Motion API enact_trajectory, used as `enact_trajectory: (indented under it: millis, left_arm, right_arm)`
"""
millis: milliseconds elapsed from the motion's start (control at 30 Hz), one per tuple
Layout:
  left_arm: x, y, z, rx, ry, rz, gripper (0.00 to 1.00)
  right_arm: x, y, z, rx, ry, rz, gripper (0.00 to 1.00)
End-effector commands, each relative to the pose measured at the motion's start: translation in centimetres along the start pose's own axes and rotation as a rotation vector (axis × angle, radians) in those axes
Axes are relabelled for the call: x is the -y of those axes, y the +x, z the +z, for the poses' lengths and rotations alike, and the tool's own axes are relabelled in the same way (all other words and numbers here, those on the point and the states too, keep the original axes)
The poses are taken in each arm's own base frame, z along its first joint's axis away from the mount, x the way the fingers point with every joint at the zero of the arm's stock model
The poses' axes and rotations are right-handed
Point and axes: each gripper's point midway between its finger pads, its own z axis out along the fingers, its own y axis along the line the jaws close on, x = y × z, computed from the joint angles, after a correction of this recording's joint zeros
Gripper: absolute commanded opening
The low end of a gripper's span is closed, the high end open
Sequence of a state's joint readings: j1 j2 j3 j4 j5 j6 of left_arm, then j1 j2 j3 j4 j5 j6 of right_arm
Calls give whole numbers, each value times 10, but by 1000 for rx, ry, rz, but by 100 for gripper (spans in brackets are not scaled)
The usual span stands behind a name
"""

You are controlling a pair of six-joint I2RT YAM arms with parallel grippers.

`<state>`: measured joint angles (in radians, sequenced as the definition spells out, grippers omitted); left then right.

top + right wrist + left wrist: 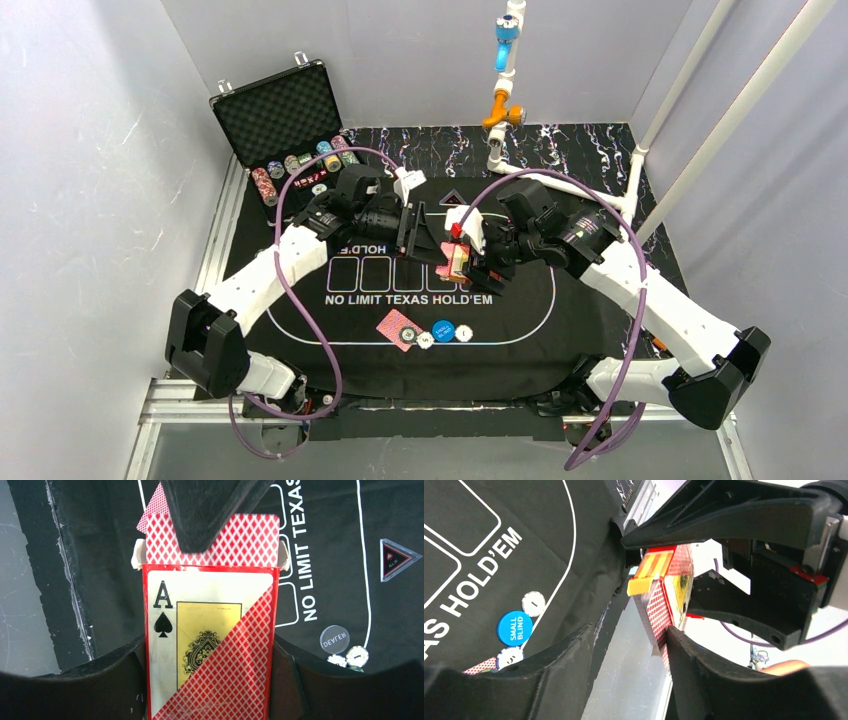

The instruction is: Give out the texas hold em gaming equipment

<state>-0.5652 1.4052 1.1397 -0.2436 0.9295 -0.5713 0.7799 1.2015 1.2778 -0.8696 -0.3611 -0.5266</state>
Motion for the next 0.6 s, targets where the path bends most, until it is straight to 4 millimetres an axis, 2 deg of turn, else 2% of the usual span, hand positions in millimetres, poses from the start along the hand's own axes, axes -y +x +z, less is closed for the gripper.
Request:
enact_trajectory:
  millis: [0,167,233,300,367,400,500,567]
  left_arm:
    - [0,0,-15,9,4,-27,48]
    - [14,-3,-26,42,78,11,34]
    - [21,-4,-28,49,96,24,32]
    - [27,-6,-29,53,121,34,40]
    - [29,-8,-29,62,129,38,59]
    - [29,-8,-27,62,128,38,64]
    - [23,-6,-18,41,112,6,66]
    - [14,-5,-12,28,91,-30,63]
  right_arm:
    - [2,-18,-7,73,18,-33,1]
    - [0,-12,-6,56,17,-29,1]
    - [1,-11,-4,51,16,-26,1]
    - [2,-11,-2,48,16,-23,1]
    - [3,-12,-1,45,15,-21,1]
    - [4,-13,-1,46,15,-21,1]
    - [4,-17,-1,59,15,-25,1]
    - [4,-19,-2,65,14,-25,1]
